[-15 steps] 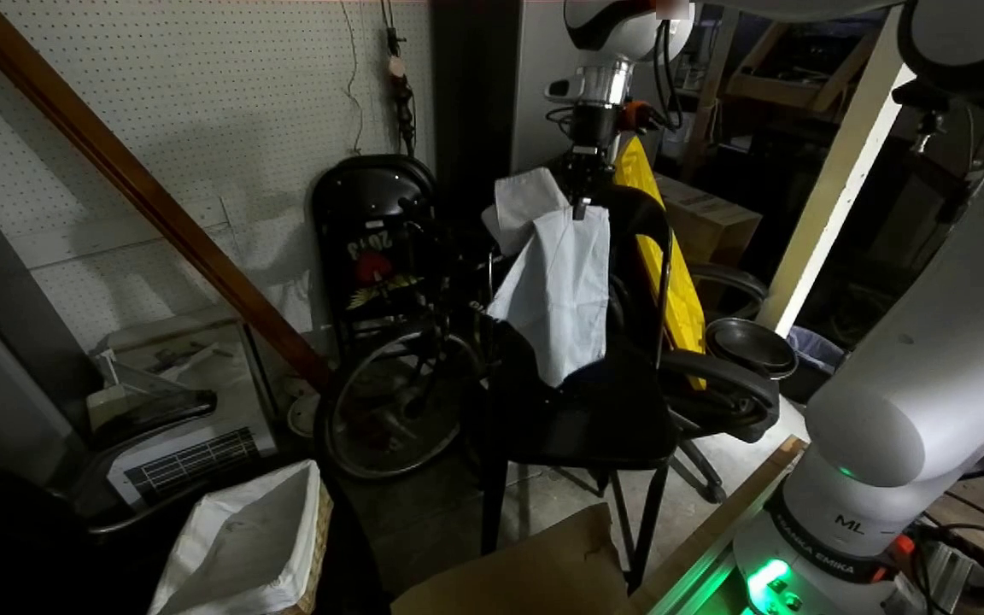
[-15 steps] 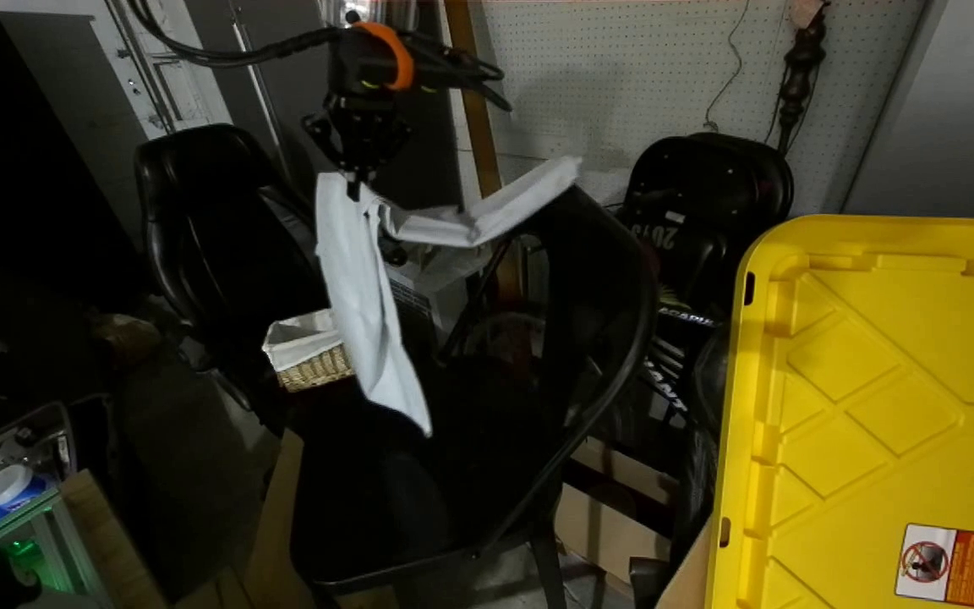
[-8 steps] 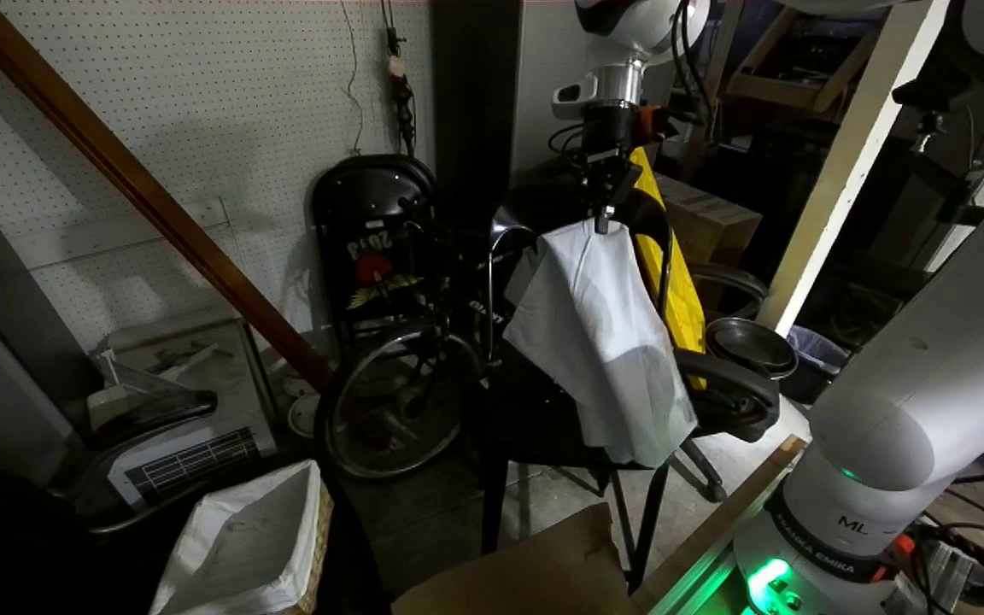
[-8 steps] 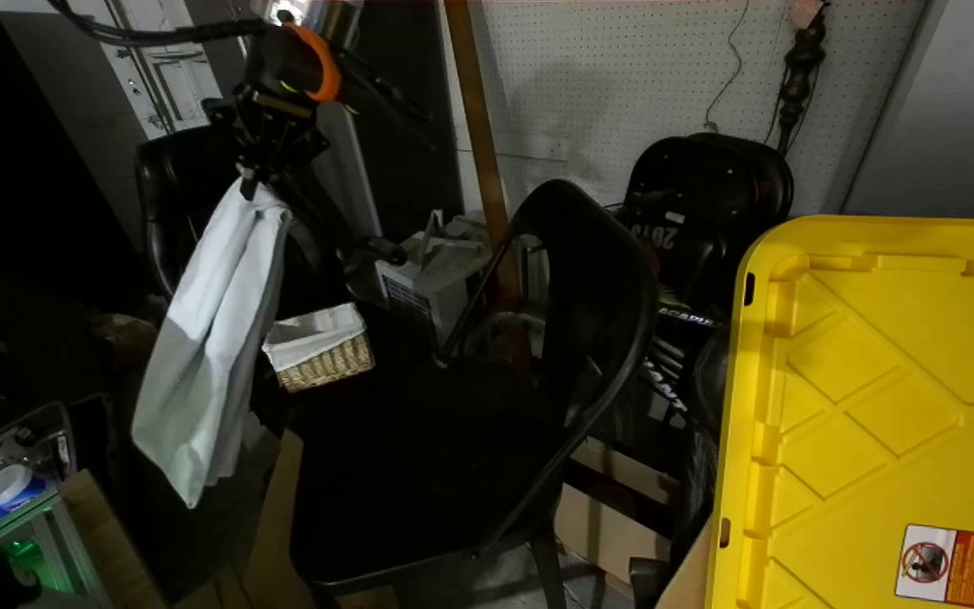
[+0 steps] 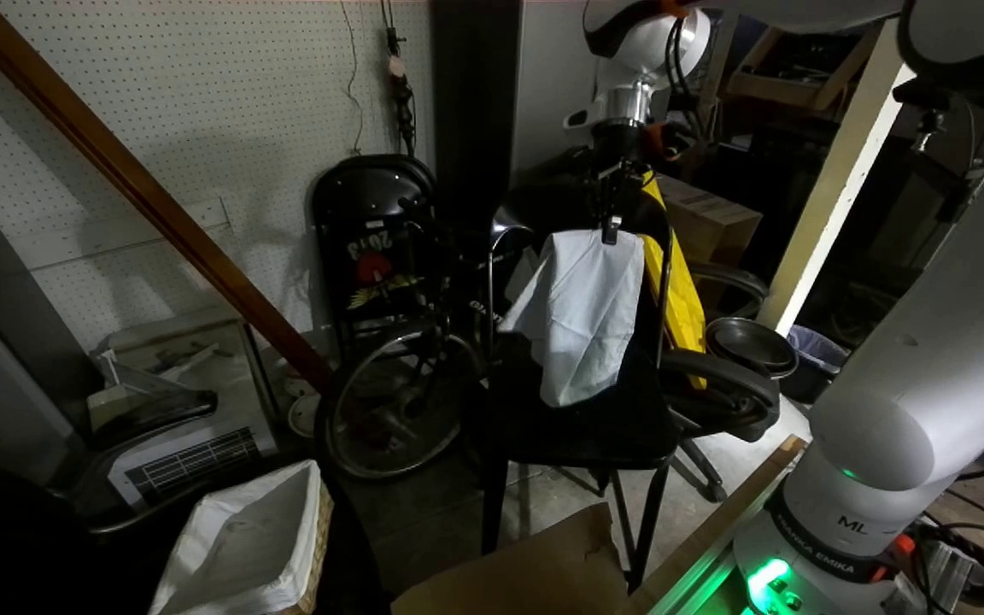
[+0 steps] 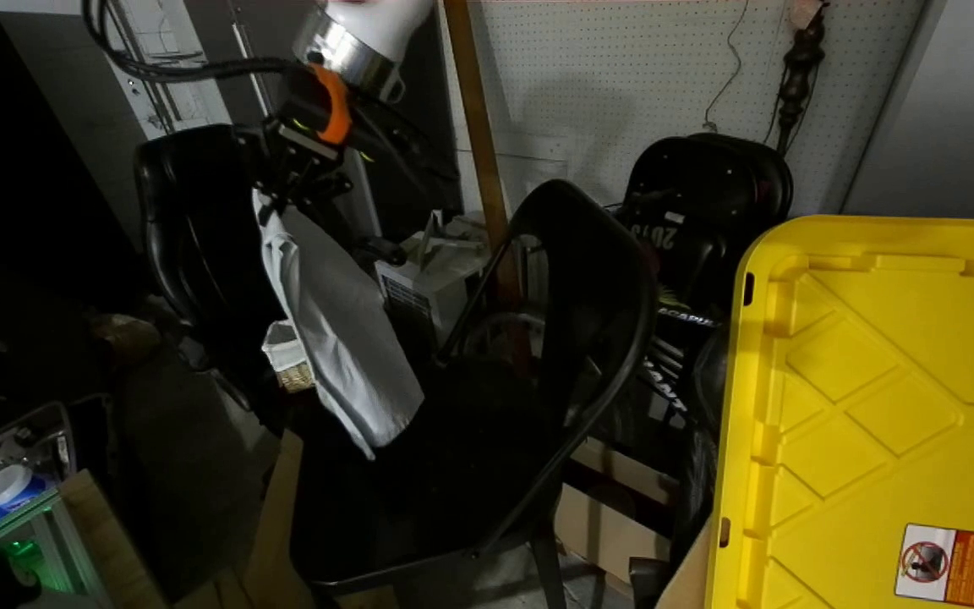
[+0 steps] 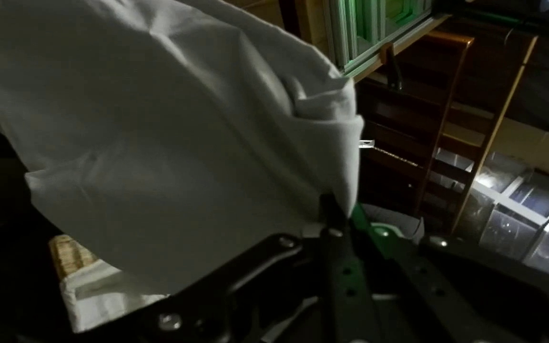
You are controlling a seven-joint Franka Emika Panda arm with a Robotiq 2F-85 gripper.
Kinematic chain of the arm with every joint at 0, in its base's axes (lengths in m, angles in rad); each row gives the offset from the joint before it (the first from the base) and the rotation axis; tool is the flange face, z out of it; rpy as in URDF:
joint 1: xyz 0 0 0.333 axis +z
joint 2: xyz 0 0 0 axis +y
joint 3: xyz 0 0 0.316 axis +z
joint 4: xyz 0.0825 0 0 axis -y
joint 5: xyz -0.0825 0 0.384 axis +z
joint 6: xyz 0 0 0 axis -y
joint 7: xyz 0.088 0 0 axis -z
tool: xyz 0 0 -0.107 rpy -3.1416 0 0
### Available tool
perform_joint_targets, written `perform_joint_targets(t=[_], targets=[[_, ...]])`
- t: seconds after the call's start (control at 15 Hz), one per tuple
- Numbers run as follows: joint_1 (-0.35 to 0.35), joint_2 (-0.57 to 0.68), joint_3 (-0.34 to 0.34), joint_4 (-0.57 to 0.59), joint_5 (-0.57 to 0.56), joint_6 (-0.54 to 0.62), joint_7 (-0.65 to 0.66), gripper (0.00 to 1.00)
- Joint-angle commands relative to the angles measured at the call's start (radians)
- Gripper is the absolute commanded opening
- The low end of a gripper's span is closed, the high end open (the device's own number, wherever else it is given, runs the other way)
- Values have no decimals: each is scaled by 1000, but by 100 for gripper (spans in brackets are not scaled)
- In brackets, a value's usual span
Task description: Put the white towel on the seat then fold the towel twice.
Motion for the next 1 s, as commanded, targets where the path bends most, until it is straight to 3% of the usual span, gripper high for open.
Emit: perform_joint_targets(t=[0.0,0.2,0.6,0.93], targets=[[-9,192,-11,86,4,16,111,1],[-18,294,-1,134,8,54,186,1],[-29,390,-4,168,-109,429,304,1],[-24,413,-8,117,-266,711,442,1]])
